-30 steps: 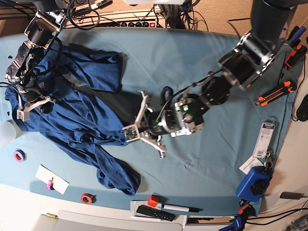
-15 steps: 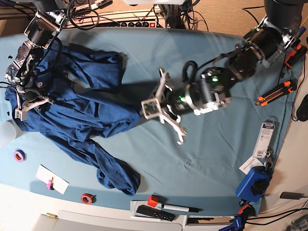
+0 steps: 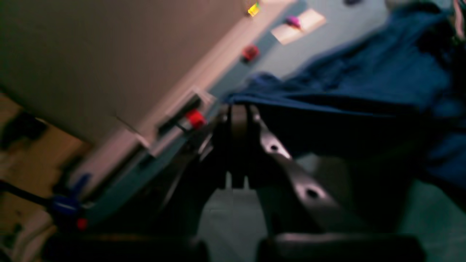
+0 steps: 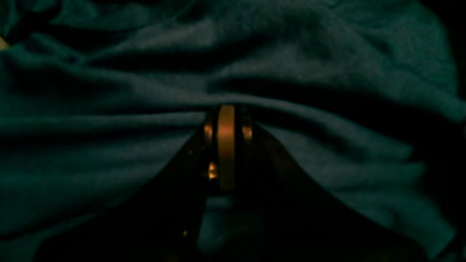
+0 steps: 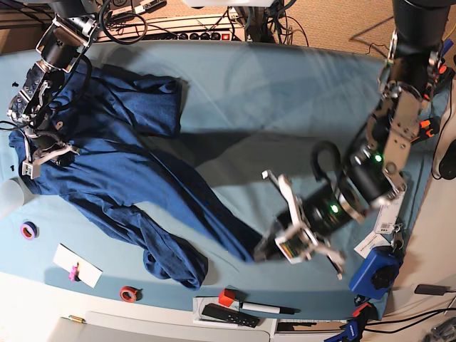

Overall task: Layout the t-shirt on the table in an organized manner, then fold the t-shirt properly
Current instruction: 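Drag the fabric with the left gripper toward the left arm's side, then release the fabric and move the left gripper back over the t-shirt middle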

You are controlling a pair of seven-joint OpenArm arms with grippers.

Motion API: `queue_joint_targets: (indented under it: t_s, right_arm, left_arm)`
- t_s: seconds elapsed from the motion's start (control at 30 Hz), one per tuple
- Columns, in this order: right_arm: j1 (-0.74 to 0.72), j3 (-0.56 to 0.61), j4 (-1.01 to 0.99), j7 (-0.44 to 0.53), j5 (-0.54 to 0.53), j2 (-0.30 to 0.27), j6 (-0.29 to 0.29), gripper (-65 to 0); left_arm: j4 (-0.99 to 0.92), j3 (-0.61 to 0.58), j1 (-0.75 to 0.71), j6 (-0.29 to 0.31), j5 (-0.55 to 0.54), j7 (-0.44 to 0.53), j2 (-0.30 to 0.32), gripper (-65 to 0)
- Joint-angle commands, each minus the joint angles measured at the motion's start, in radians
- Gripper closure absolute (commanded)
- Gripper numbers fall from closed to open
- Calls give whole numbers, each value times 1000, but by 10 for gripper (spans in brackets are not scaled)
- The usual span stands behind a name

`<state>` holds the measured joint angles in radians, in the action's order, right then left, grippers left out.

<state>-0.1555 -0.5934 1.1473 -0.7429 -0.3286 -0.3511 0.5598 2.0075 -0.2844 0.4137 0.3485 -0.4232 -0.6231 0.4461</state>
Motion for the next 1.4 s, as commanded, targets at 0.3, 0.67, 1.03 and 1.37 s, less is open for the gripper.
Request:
queue_joint_targets:
  t_s: [0.3, 0.67, 1.03, 1.37]
  right_arm:
    - [-19, -4, 18, 29, 25, -23, -18, -24]
    - [-19, -4, 18, 37, 35, -23, -42, -24]
    - [-19, -4, 18, 32, 39, -23, -42, -24]
    - [-16, -4, 18, 10, 39, -23, -42, -24]
  left_arm:
    - [15, 14, 116, -10, -78, -11, 3, 0]
    - [15, 14, -132, 190, -341, -558, 4, 0]
    - [-41, 14, -267, 85, 73, -340, 109, -159]
    - [-46, 14, -261, -136, 131, -157, 120, -335]
